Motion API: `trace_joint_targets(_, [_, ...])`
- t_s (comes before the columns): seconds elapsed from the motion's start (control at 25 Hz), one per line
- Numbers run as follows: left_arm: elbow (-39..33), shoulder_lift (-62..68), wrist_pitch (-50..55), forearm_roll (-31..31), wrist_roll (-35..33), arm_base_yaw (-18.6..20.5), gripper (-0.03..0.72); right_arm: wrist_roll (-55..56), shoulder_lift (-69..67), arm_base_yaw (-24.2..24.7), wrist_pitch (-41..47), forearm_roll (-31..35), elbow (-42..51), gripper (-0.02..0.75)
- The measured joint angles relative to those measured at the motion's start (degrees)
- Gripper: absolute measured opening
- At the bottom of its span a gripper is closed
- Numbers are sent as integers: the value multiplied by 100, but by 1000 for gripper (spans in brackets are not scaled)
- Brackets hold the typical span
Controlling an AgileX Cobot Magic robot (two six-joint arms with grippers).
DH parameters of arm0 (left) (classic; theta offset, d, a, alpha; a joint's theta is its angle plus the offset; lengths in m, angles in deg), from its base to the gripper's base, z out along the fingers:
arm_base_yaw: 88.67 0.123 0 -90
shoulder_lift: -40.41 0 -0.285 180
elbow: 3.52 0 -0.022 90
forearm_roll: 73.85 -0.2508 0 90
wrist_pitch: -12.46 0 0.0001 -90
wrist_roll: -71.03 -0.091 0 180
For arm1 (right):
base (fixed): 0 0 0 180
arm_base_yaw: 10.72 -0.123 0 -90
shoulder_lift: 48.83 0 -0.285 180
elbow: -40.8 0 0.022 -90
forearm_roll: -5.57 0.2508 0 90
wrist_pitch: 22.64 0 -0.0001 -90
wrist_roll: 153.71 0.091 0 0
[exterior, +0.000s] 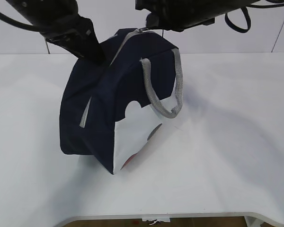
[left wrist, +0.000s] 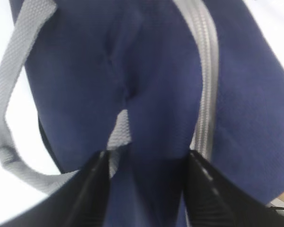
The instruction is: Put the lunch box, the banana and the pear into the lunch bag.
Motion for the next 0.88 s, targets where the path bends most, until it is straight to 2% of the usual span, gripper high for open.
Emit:
trace_joint_targets(0.04, [0,0,0,0,0,0,384,0,0,0,0,3,0,1])
trace_joint_targets(0.08, [0,50,0,25,0,0,176,0,0,0,0,13,0,1])
trace_joint_targets(0.16, [9,50,23,36,-24,0,64,0,0,0,0,13,0,1])
trace_joint_targets(0.2, [9,50,72,36,-62,0,64,0,0,0,0,13,0,1])
trace_joint_targets(0.24, [9,50,103,36,-110,0,10,0,0,0,0,15,0,1])
trace_joint_targets(0.44, [9,26,398,-32,-458,0,-2,0,0,0,5,37,0,1])
trace_joint_targets(0.64, [9,-128,611,-227,-522,0,-3,0,0,11,5,26,0,1])
trace_joint_targets(0.88, [9,-319,670,-772,-531,0,-4,0,0,223,5,26,-9,1])
